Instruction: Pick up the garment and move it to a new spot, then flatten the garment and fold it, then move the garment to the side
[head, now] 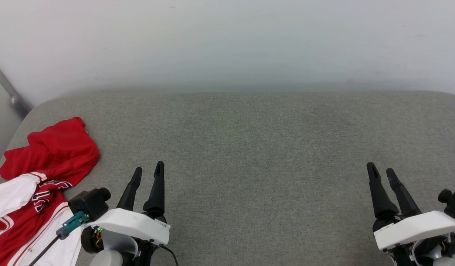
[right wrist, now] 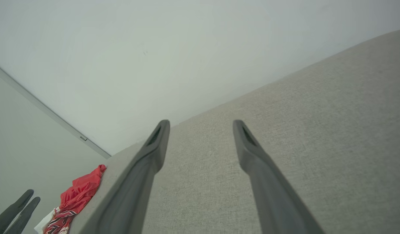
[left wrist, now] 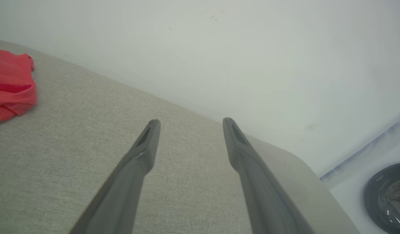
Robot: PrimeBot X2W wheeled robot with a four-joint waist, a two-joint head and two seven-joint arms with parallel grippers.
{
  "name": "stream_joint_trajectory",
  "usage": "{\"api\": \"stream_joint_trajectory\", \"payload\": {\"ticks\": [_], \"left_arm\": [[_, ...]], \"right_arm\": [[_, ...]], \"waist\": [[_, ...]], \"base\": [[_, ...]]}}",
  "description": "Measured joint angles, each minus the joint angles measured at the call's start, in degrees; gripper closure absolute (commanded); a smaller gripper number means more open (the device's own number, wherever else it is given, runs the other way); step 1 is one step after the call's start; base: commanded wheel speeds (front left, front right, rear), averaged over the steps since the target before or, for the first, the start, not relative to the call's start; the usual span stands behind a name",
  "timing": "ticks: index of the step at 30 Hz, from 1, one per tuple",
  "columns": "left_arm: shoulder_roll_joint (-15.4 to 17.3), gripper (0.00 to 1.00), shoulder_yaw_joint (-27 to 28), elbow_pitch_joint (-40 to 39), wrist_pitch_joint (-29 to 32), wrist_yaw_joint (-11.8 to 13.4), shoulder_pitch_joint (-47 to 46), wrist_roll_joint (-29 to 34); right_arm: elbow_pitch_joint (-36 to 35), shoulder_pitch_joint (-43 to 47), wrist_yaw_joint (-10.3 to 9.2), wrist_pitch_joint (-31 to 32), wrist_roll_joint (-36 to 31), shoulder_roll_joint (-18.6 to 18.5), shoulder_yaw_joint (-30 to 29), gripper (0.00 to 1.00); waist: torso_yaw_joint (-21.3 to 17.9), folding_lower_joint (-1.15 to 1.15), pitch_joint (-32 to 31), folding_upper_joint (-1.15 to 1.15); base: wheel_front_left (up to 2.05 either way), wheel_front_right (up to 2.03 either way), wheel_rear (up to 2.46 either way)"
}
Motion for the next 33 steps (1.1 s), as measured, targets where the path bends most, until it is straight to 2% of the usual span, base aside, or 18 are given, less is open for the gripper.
{"api": "stream_joint_trajectory", "payload": {"ticks": [14, 33], "left_arm": [[1.32, 0.00, -3.02, 0.46, -2.12, 1.49, -0.71, 9.62], [1.16, 0.00, -4.87, 1.74, -4.68, 2.20, -0.92, 17.13]], "right_arm": [[-1.62, 0.48, 0.00, 0.90, -9.77, 0.00, -0.91, 0.00], [-3.11, 0.90, 0.00, 0.79, -19.07, 0.00, -0.75, 0.00]], "waist": [[0.27, 0.00, -0.24, 0.00], [1.06, 0.00, -0.43, 0.00]], "base": [[0.00, 0.00, 0.00], [0.00, 0.00, 0.00]]}}
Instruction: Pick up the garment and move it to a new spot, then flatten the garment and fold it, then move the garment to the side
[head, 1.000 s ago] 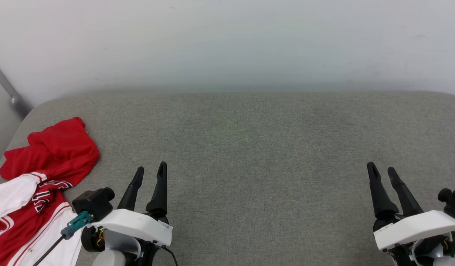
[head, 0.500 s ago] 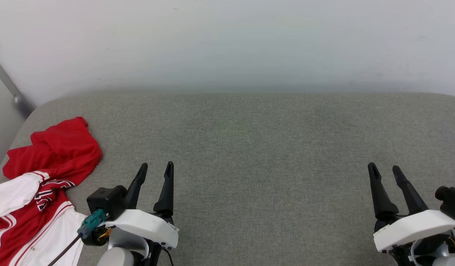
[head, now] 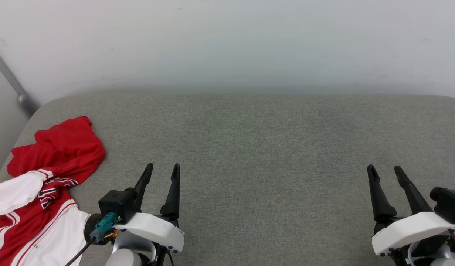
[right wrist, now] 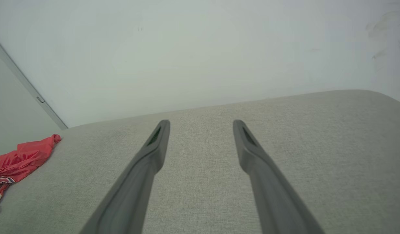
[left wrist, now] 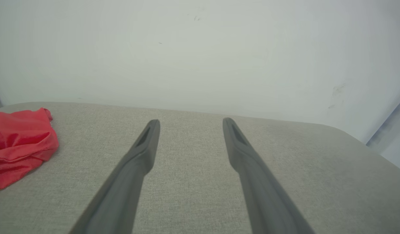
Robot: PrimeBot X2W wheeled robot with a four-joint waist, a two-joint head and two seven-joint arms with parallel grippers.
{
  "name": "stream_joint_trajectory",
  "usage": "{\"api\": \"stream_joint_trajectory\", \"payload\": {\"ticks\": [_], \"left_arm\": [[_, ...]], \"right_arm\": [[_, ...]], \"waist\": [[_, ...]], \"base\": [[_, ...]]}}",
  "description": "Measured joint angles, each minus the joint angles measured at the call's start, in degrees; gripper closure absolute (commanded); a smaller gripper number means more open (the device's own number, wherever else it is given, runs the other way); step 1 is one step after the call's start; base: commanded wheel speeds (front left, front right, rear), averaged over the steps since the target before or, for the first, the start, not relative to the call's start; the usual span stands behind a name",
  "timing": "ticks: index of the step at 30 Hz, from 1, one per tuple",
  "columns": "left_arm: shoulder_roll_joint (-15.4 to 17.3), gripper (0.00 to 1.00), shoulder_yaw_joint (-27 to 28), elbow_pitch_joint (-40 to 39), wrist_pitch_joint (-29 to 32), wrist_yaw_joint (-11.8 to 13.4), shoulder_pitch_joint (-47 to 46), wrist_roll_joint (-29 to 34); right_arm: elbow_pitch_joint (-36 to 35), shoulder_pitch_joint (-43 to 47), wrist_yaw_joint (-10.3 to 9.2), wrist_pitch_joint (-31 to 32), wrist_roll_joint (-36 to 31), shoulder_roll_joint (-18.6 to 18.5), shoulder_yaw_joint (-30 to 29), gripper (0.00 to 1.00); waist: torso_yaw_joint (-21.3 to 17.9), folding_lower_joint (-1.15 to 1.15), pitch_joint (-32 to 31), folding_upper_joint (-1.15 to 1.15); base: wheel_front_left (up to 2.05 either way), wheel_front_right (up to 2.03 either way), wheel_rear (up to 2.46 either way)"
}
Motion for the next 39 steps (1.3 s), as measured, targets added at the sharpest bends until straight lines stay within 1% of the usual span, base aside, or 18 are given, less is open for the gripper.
{"api": "stream_joint_trajectory", "payload": {"ticks": [8, 20, 39], "left_arm": [[-0.31, 0.00, -0.23, 0.19, -1.00, -0.12, 0.00, 3.50], [-1.03, 0.00, -0.14, 1.13, -2.43, -0.45, -0.03, 7.00], [-2.21, 0.00, 1.10, 2.56, -4.16, -0.89, -0.20, 10.83]], "right_arm": [[-0.66, 0.53, 0.00, -0.27, -3.64, 0.00, -0.09, 0.00], [-1.29, 0.80, 0.00, -0.34, -8.43, -0.01, -0.22, 0.00], [-1.27, 0.99, 0.00, -1.42, -12.74, -0.01, -0.87, 0.00]], "waist": [[0.29, 0.00, -0.15, 0.00], [0.60, 0.00, -0.26, 0.00], [1.01, 0.00, -0.22, 0.00]], "base": [[0.00, 0.00, 0.00], [0.00, 0.00, 0.00], [0.00, 0.00, 0.00]]}}
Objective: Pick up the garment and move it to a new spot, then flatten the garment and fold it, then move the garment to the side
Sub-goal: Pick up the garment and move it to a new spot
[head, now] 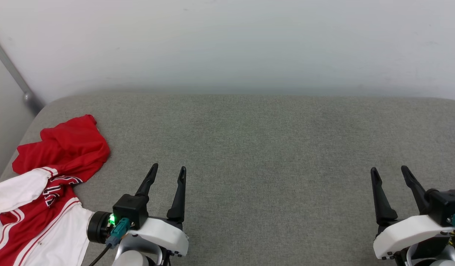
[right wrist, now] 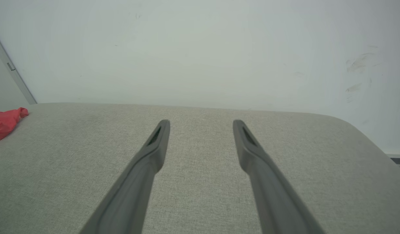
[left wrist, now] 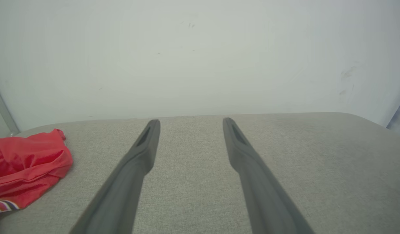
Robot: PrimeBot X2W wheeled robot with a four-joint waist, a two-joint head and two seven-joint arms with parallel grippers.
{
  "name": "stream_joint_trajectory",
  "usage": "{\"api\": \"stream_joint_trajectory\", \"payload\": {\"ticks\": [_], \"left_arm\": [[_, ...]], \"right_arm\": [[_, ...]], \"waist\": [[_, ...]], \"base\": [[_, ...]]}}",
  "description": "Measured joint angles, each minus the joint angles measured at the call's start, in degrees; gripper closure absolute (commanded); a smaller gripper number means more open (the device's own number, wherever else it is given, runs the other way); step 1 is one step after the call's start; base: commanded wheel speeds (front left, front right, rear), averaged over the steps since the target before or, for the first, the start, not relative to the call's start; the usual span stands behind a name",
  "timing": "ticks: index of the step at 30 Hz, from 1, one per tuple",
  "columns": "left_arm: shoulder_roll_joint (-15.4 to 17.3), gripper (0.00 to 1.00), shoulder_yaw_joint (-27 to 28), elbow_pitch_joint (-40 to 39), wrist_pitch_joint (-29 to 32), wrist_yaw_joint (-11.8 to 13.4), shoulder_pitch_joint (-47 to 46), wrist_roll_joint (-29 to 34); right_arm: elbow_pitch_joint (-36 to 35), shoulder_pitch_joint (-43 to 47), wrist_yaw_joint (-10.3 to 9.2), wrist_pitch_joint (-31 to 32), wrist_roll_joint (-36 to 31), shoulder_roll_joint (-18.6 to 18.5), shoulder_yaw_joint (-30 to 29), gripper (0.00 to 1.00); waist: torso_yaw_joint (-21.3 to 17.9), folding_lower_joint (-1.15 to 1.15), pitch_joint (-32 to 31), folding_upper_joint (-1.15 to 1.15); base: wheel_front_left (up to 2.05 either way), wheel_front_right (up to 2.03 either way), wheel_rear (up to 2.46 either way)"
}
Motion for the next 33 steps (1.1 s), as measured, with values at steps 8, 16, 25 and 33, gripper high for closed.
{"api": "stream_joint_trajectory", "payload": {"ticks": [8, 16, 25, 33], "left_arm": [[-0.21, 0.00, 0.31, 1.00, 0.00, 0.02, -0.11, -0.13], [-0.37, 0.00, 1.83, 1.75, 0.00, 0.74, -1.14, -1.10], [-0.42, 0.00, 4.08, 2.36, 0.00, 1.44, -2.15, -1.68], [-0.38, 0.00, 6.61, 2.83, 0.00, 1.54, -1.95, -2.61]], "right_arm": [[0.18, -0.01, 0.00, 0.09, 0.01, 0.00, 0.01, 0.00], [-0.65, 0.02, 0.00, 0.52, -0.44, -0.01, 0.11, 0.00], [-2.20, 0.05, 0.00, 1.10, -0.77, -0.02, 1.38, 0.00], [-2.24, -0.78, 0.00, 1.07, -0.24, -0.02, 4.01, 0.00]], "waist": [[0.06, 0.00, 0.10, 0.00], [1.80, 0.00, 0.44, 0.00], [8.24, 0.00, 1.03, 0.00], [15.55, 0.00, 1.48, 0.00]], "base": [[0.00, 0.00, 0.00], [0.00, 0.00, 0.00], [0.00, 0.00, 0.00], [0.00, 0.00, 0.00]]}}
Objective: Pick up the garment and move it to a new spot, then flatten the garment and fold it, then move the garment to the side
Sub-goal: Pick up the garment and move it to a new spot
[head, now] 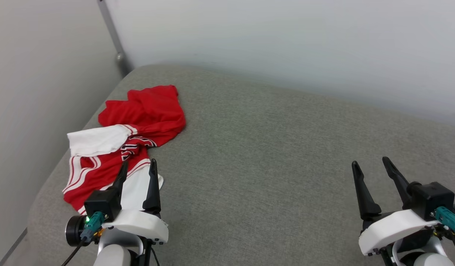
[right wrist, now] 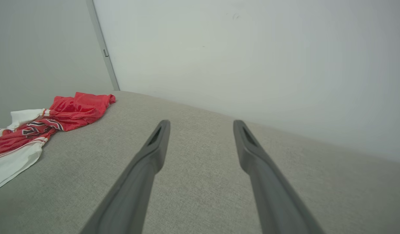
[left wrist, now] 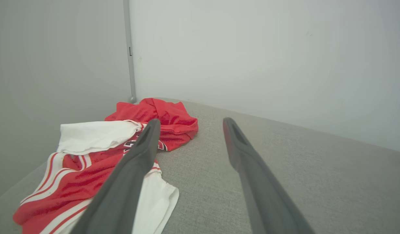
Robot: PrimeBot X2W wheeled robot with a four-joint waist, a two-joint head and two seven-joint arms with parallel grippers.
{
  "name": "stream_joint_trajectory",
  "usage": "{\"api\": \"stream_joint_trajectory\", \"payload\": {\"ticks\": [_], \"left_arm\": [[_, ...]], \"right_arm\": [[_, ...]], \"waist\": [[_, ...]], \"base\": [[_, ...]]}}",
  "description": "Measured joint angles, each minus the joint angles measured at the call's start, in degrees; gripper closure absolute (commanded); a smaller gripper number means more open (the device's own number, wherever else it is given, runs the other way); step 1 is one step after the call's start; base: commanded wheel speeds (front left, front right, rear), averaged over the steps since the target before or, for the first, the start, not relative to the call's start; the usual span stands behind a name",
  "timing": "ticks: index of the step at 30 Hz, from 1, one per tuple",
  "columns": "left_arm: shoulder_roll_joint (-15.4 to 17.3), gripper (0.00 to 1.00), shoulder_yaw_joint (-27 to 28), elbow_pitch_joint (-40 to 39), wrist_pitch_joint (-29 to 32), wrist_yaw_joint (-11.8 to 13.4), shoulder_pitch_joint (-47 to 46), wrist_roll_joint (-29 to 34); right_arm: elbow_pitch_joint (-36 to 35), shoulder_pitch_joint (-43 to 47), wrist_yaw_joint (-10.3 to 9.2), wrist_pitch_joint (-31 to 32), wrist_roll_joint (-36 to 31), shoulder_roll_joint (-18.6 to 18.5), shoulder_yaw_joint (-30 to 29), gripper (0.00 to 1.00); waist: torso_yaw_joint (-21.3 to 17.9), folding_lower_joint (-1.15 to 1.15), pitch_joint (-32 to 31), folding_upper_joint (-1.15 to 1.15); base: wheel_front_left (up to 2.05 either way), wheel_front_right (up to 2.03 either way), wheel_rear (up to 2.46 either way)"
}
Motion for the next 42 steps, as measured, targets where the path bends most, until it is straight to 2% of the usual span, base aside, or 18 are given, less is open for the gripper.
{"api": "stream_joint_trajectory", "payload": {"ticks": [7, 13, 23, 30, 34, 37, 39, 42], "left_arm": [[-0.03, 0.00, 1.52, 0.11, 0.00, 0.43, 0.64, -0.05], [-0.03, 0.00, 2.50, 0.20, 0.00, 0.44, 1.09, -0.64], [-0.02, 0.00, 2.86, 0.78, 0.00, -0.04, 0.70, -0.74], [0.16, 0.00, 3.32, 2.96, 0.02, -0.15, -8.00, -2.02], [2.67, 0.00, 5.78, 4.25, 1.83, -0.08, -16.74, -3.82], [5.97, 0.00, 7.57, 3.82, 4.79, -0.60, -23.09, -5.24], [8.12, 0.00, 8.48, 3.22, 8.60, -1.22, -26.76, -6.48], [12.45, 0.00, 9.80, 3.43, 17.44, -2.50, -30.95, -9.42]], "right_arm": [[0.40, -1.40, 0.00, -0.44, 0.53, 0.01, 2.35, 0.00], [0.51, -2.01, 0.01, -1.08, 0.90, 0.01, 2.65, 0.00], [0.33, -2.08, 0.00, -1.14, 0.75, 0.00, 2.97, 0.00], [-1.53, -5.21, 0.01, 0.07, -1.22, 0.02, 2.79, 0.00], [-2.87, -7.52, 0.01, 1.03, -2.94, 0.02, 3.11, 0.00], [-3.93, -9.62, 0.00, 1.25, -4.52, 0.02, 3.75, 0.00], [-4.52, -10.55, 0.01, 1.29, -4.78, 0.02, 3.80, 0.00], [-5.12, -11.97, 0.01, 1.03, -5.25, 0.00, 3.71, 0.00]], "waist": [[5.56, 0.00, 0.18, 0.00], [8.53, 0.00, 0.26, 0.00], [9.15, 0.00, 1.25, 0.00], [7.75, 0.00, 5.06, 0.00], [6.06, 0.00, 8.81, 0.00], [4.31, 0.01, 12.07, 0.00], [3.04, 0.00, 14.33, 0.00], [0.92, 0.01, 17.75, 0.00]], "base": [[0.00, 0.00, 0.00], [0.00, 0.00, 0.00], [0.00, 0.00, 0.00], [0.00, 0.00, 0.00], [0.00, 0.00, 0.00], [0.00, 0.00, 0.00], [0.00, 0.00, 0.00], [0.00, 0.00, 0.00]]}}
